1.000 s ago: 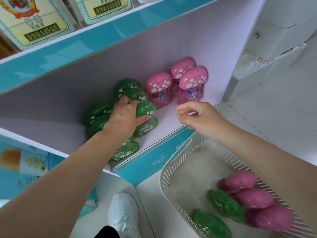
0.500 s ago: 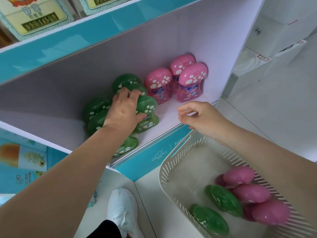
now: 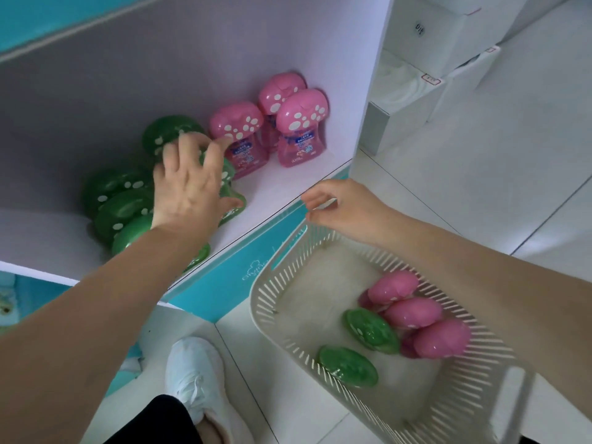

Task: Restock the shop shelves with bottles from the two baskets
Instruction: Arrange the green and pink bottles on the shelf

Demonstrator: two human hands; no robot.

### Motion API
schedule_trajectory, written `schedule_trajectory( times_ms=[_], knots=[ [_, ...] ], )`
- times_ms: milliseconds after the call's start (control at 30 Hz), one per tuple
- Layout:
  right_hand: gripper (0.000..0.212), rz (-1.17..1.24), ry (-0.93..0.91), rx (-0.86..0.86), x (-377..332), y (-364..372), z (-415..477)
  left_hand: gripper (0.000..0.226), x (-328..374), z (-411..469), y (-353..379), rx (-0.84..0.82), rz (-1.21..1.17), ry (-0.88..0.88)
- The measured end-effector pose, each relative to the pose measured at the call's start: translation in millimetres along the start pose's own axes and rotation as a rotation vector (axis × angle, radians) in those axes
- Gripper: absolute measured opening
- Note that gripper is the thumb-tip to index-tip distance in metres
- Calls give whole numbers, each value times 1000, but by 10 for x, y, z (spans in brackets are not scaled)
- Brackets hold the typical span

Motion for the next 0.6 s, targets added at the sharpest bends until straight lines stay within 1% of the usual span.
schedule_trajectory(
  times_ms=[67,133,200,267,333,367,500,533,600],
  knots=[
    [36,-25,17,-18,79,-53,-85,81,243,-124,34,70,-36,192],
    [36,-53,36,-22,186,-136,-176,81,536,-282,109,61,-90,362],
    [35,-92,58,-22,311,-238,-274,77,799,-428,201,16,-189,445],
    [35,-107,86,-19,442,-334,-378,71,1010,-554,313,-106,-304,475],
    [35,-101,130,-2,573,-425,-479,63,1207,-687,422,-283,-325,510],
    [35,-101,148,2,635,-464,-525,60,1297,-764,487,-369,-306,539],
    [30,-112,181,35,848,-579,-634,57,1596,-1126,770,-594,-194,691],
    [29,-103,188,44,888,-598,-645,57,1647,-1225,872,-641,-157,714],
    [30,-83,200,51,946,-616,-652,55,1733,-1396,1054,-681,-124,756]
  ],
)
Point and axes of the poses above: each hand's wrist, its own z-axis towards the middle knuckle, its own y-axis out of the palm, x = y × z, the point moved 3 cm from there along z, towards the middle knuckle, and after that the axes turned 8 degrees about -y, right-handed, at the moved point
